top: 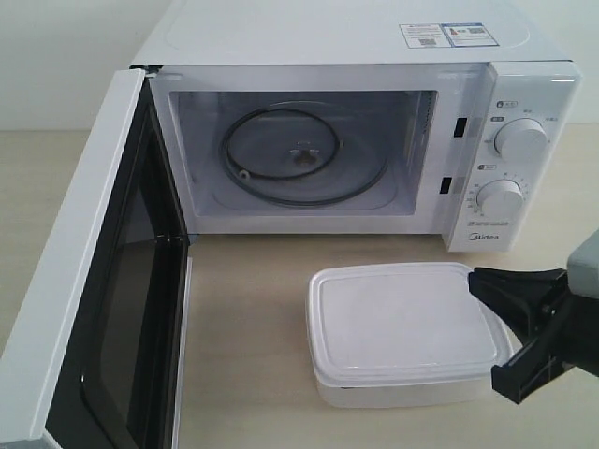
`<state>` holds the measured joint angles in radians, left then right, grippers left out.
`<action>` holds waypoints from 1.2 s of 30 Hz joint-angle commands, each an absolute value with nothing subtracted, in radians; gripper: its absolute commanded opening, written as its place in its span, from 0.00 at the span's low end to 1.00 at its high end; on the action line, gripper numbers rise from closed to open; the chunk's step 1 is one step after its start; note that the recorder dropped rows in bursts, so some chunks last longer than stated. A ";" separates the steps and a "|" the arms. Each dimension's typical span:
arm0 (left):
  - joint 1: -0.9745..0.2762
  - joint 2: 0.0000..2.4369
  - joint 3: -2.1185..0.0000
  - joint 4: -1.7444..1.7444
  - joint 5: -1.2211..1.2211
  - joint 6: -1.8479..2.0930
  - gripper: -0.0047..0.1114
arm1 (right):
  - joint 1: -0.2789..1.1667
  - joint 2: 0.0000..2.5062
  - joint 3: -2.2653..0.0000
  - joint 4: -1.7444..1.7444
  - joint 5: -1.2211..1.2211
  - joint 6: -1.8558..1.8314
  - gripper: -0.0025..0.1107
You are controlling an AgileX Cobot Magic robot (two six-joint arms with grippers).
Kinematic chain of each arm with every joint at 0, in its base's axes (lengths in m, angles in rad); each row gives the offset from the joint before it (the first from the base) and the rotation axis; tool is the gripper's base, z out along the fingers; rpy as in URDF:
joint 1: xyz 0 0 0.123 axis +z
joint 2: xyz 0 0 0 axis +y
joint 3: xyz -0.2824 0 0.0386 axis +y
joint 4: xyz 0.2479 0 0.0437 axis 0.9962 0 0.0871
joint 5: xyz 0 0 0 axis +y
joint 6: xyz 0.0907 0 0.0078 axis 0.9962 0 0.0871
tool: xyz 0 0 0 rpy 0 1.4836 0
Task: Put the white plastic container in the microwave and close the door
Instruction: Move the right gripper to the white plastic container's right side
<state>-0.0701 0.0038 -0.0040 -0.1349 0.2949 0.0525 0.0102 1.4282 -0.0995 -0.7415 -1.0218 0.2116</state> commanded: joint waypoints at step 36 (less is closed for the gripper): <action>-0.068 0.000 0.000 -0.131 0.296 0.055 0.08 | 0.010 1.622 -0.093 -1.093 -0.890 0.297 0.02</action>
<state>-0.0701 0.0038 -0.0040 -0.1349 0.2949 0.0525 0.0102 1.5863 -0.0960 -1.1398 -0.8952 0.3475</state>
